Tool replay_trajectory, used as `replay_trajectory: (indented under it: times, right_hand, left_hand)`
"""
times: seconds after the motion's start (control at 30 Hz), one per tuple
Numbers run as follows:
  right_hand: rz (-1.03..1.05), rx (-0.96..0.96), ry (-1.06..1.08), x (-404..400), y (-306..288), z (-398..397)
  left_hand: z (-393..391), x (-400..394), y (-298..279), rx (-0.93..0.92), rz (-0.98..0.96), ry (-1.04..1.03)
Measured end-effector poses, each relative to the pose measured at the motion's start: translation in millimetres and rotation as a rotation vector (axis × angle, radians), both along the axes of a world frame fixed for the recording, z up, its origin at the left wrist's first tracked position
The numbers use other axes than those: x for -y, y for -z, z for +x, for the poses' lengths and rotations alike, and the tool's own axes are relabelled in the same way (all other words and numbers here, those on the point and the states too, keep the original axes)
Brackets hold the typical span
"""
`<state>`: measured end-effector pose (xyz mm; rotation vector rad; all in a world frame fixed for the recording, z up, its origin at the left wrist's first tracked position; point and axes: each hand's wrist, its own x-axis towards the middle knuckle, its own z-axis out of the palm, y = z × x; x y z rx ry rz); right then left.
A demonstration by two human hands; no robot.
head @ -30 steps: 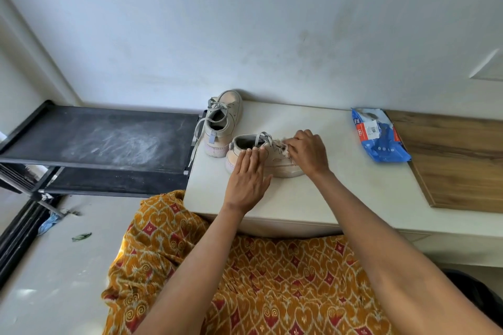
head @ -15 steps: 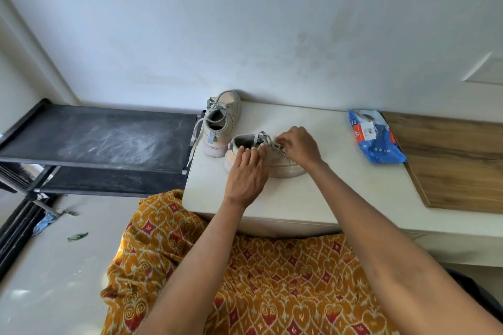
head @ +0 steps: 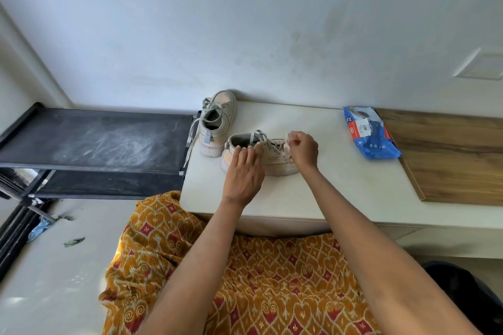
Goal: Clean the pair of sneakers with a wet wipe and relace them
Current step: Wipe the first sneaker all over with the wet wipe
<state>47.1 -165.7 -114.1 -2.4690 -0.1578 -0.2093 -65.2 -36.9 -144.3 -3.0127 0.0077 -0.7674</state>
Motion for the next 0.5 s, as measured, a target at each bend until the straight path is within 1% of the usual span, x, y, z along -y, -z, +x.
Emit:
replay_trajectory:
  times: [0.03,0.07,0.13,0.2,0.3,0.4,0.43,0.5]
  right_hand:
    - [0.061,0.003,0.029,-1.7,-2.4,1.5]
    - [0.048,0.01,0.019,-3.0,-2.8,2.0]
    - [-0.079,0.025,-0.105,-1.1,0.5,-0.8]
    - [-0.238,0.081,-0.24,7.2,3.5,-8.5]
    - [-0.526,0.305,-0.392,25.1,4.4,-9.3]
    - [-0.832,0.438,-0.578,32.0,-8.7,3.8]
    - [-0.902,0.458,-0.655,32.5,-16.3,11.0]
    - [-1.121,0.438,-0.769,33.1,-37.9,18.5]
  left_hand:
    - [0.6,-0.3,0.2,0.001,-0.001,0.003]
    - [0.9,-0.3,0.0,0.002,-0.001,0.001]
    - [0.7,0.5,0.1,0.006,-0.002,-0.003]
    - [1.5,1.7,1.6,0.017,0.013,-0.013]
    - [1.3,2.3,1.8,0.006,0.009,-0.013]
    - [0.1,1.1,-0.2,0.005,0.032,-0.01]
    - [-0.5,0.7,-1.5,0.003,0.037,-0.003]
    - [-2.2,0.5,-3.7,-0.004,0.052,0.005]
